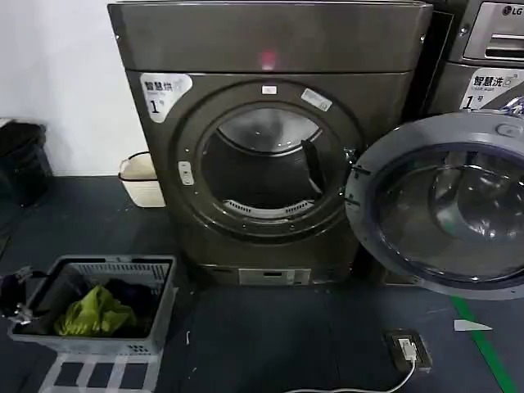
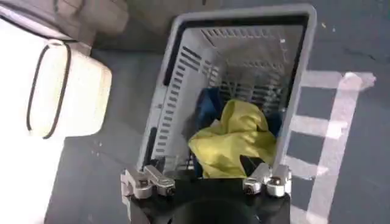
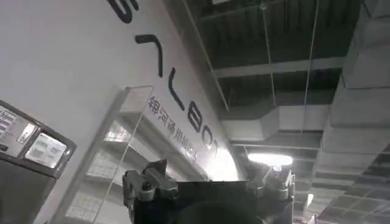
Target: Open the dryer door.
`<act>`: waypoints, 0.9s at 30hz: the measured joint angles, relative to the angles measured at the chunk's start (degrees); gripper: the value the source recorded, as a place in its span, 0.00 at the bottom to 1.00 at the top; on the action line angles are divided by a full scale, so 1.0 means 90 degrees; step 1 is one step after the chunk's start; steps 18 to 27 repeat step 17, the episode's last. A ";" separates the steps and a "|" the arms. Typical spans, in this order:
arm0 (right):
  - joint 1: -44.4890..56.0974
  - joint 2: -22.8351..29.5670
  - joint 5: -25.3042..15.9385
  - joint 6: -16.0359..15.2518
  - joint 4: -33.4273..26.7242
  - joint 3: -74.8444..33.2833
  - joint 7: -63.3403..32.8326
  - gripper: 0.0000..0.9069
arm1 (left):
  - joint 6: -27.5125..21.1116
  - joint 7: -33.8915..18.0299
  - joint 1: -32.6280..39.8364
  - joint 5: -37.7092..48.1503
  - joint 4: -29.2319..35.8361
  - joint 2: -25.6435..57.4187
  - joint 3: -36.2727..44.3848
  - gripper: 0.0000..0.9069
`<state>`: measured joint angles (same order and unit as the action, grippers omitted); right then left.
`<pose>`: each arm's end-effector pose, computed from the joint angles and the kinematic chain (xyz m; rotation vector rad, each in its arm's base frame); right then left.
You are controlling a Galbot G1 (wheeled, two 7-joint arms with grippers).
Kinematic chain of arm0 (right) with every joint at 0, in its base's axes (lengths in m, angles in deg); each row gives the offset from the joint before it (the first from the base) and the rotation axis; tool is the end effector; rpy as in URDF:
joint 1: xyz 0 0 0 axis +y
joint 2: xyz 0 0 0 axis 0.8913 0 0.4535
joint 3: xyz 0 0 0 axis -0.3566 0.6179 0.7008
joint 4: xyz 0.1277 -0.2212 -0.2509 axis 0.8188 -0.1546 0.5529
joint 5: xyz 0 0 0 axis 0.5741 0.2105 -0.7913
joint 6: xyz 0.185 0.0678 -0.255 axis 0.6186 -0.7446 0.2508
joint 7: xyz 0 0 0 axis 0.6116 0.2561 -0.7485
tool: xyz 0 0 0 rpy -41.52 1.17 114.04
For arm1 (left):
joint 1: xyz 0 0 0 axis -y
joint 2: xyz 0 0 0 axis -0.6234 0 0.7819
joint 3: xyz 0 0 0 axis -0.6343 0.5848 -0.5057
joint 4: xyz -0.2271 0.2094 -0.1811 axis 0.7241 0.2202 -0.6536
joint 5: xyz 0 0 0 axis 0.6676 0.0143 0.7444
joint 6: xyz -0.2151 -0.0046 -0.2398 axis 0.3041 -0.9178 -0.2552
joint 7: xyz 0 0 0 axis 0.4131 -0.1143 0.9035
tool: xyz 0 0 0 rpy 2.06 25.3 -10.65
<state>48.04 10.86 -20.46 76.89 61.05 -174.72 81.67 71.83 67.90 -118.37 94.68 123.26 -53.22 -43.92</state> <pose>-0.0562 -0.3727 -0.0581 1.4347 2.2034 -0.7555 0.3004 0.3856 -0.1040 -0.8082 -1.8584 -1.3805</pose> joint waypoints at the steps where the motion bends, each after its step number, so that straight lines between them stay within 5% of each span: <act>1: 0.0014 0.0009 -0.0004 0.0001 0.0006 -0.0011 0.0001 1.00 | 0.0000 0.0018 0.0019 0.0007 -0.0005 -0.0018 -0.0005 1.00; 27: -0.0004 -0.0045 -0.0018 -0.0010 0.0025 -0.0090 0.0018 1.00 | -0.0164 0.0196 0.0080 -0.0082 -0.0049 -0.0117 -0.0011 1.00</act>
